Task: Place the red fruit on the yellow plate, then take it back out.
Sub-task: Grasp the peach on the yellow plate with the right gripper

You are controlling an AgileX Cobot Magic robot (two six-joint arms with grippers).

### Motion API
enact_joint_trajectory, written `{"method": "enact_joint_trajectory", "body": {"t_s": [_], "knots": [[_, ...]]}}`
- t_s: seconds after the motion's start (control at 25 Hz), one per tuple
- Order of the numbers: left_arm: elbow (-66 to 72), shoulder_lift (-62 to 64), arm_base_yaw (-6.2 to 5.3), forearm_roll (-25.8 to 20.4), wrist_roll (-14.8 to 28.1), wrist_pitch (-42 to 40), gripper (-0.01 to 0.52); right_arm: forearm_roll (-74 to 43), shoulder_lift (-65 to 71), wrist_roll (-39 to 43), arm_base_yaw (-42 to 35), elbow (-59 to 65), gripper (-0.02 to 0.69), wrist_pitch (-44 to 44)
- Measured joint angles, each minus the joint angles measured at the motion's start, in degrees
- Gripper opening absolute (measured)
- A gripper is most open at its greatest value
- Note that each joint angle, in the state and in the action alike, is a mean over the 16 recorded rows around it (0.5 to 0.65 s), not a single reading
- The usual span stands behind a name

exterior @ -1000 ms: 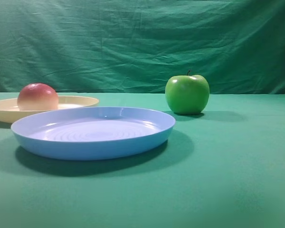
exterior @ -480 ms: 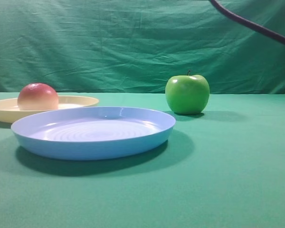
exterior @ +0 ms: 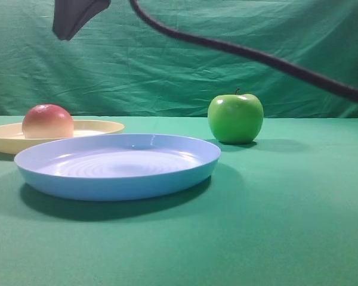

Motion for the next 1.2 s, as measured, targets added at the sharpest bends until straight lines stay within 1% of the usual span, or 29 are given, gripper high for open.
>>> {"method": "enact_joint_trajectory", "body": {"t_s": [0.16,0.32,0.44,0.52,0.64,0.8,1.0,1.2], "knots": [[0.0,0.0,0.00,0.0,0.0,0.0,0.000,0.5,2.7,-0.3,0.2,-0.1,0.416,-5.3],[0.0,0.0,0.00,0.0,0.0,0.0,0.000,0.6,5.2,-0.6,0.2,-0.1,0.554,-9.7],[0.0,0.0,0.00,0.0,0.0,0.0,0.000,0.7,7.0,-0.7,0.1,-0.1,0.620,-12.0],[0.0,0.0,0.00,0.0,0.0,0.0,0.000,0.7,8.2,-0.7,0.1,-0.1,0.640,-13.0],[0.0,0.0,0.00,0.0,0.0,0.0,0.000,0.7,9.7,-0.7,0.0,-0.1,0.626,-13.8],[0.0,0.0,0.00,0.0,0.0,0.0,0.000,0.8,11.1,-0.6,-0.5,-0.1,0.568,-13.9],[0.0,0.0,0.00,0.0,0.0,0.0,0.000,1.0,11.6,-0.1,-1.4,-0.3,0.438,-11.6],[0.0,0.0,0.00,0.0,0.0,0.0,0.000,0.3,9.9,0.8,-2.7,-0.5,0.305,-6.5]]}}
